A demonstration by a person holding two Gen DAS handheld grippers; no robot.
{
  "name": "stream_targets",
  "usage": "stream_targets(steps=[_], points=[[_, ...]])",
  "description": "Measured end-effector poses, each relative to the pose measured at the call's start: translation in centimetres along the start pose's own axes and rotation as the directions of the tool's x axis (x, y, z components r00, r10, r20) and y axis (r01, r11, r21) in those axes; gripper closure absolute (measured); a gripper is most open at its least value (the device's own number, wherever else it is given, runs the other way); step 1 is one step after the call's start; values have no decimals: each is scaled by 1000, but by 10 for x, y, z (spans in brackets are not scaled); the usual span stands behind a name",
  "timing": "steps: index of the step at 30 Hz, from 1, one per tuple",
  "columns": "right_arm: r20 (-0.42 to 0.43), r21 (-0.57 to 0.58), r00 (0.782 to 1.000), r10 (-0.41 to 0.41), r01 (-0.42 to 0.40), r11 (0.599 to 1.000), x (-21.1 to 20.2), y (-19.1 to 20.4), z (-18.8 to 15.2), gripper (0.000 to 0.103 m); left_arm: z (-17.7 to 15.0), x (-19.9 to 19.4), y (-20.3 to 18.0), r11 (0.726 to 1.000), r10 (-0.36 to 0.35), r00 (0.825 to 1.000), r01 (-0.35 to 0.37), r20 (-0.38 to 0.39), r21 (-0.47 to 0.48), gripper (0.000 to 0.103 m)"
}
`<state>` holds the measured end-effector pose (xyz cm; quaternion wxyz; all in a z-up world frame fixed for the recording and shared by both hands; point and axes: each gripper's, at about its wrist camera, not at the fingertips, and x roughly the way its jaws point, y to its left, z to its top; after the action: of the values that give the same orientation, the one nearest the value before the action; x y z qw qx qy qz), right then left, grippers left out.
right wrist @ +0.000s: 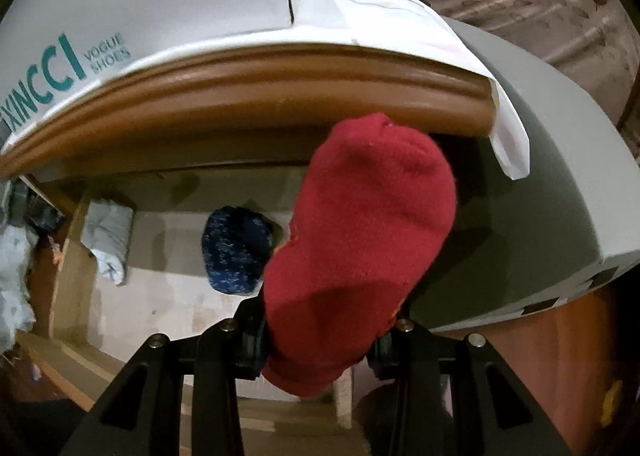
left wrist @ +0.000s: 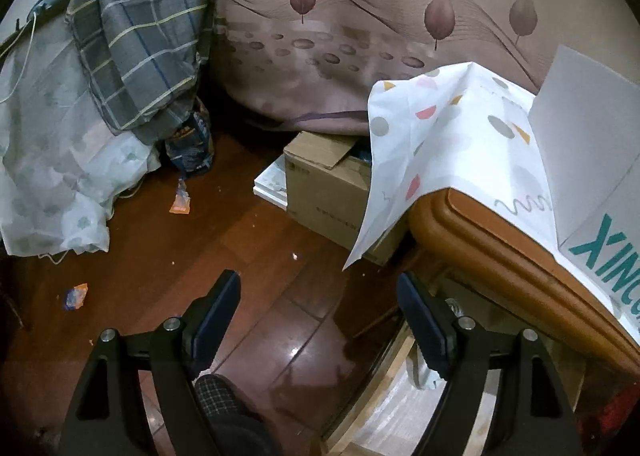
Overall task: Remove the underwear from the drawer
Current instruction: 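Lower the left tool beside the drawer while the right tool lifts the red sock toward the box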
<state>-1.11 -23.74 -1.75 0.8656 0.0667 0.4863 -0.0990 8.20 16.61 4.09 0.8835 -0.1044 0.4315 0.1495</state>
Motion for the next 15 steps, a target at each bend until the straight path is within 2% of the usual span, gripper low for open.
stream_targets(steps=[6,9,15], points=[[-9,40,1000,3,-2,999,-14,-6,4,66,5,-4,12,1000,22,1000,-22,2,-18,23],[11,18,1000,-15,15,1000,-30,-4,11,66,7,-2,17,999,27,1000,-27,-12,-32,23],[74,-39,997,-21,24,999,-80,2,36,66,7,-2,14,999,35,999,-35,-21,-2,23]])
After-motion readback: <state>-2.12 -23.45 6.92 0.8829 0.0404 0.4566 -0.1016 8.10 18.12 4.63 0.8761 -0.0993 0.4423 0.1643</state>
